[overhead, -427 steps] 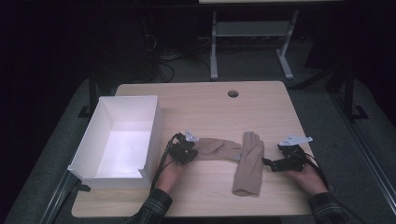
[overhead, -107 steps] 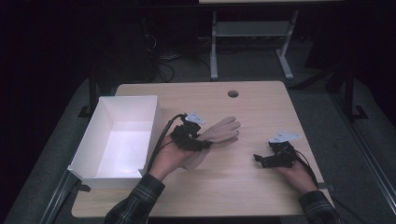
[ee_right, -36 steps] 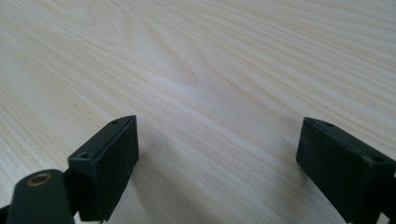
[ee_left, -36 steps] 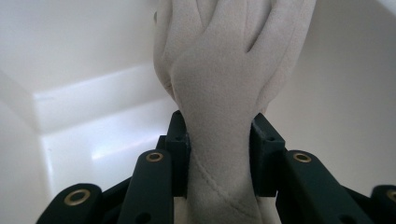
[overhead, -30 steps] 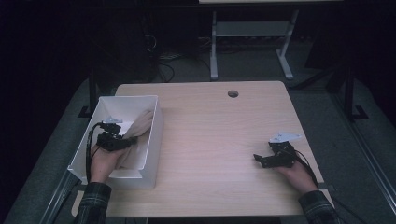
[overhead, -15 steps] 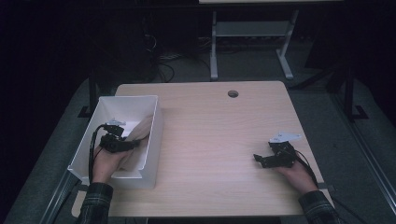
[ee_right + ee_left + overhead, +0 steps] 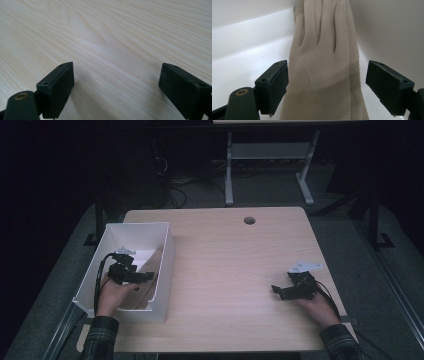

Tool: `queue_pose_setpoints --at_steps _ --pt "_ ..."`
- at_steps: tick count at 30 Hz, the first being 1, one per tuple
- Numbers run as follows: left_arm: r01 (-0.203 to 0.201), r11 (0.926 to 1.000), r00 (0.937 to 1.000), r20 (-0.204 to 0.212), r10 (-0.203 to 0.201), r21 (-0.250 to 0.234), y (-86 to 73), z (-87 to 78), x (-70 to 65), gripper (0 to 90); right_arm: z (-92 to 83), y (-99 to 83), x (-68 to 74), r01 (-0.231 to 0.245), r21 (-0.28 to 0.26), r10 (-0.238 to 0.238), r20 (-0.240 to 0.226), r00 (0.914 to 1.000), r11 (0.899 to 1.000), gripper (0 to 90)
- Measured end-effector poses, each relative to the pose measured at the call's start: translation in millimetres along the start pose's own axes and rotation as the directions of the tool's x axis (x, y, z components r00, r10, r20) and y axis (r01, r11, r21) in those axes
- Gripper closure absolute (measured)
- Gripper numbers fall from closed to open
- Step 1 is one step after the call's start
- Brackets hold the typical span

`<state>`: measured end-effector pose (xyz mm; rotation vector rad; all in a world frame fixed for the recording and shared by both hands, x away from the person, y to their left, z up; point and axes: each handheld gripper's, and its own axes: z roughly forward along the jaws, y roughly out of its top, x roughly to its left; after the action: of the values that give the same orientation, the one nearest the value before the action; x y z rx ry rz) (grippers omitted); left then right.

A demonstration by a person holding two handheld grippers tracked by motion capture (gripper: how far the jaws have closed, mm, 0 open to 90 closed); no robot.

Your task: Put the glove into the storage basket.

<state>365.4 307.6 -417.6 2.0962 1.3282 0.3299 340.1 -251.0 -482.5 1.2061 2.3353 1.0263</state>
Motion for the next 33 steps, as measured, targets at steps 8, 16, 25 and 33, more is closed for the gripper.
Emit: queue_pose_setpoints --at_steps 8,16,25,33 --pt "-0.001 0.9993 1.0000 -0.001 0.001 -0.038 11.4 -19.5 1.0 17.8 0.0 0.0 0.1 -0.002 0.000 0.002 0.000 1.0000 1.000 12.6" --pt "0.017 0.9949 0.9996 0.023 -0.015 -0.099 27.5 -39.9 -3.0 17.9 0.0 0.0 0.1 -0.002 -0.001 0.002 0.000 1.0000 1.000 12.6" --pt "-0.019 0.9895 0.9982 0.053 0.027 -0.143 49.7 -58.3 -25.6 17.9 0.0 0.0 0.1 -0.001 0.000 0.001 0.000 1.0000 1.000 12.6" --pt "-0.064 0.9801 0.9916 0.099 0.083 -0.188 69.8 -67.0 -52.0 17.9 0.0 0.0 -0.1 0.002 0.000 -0.002 0.001 1.0000 1.000 12.6"
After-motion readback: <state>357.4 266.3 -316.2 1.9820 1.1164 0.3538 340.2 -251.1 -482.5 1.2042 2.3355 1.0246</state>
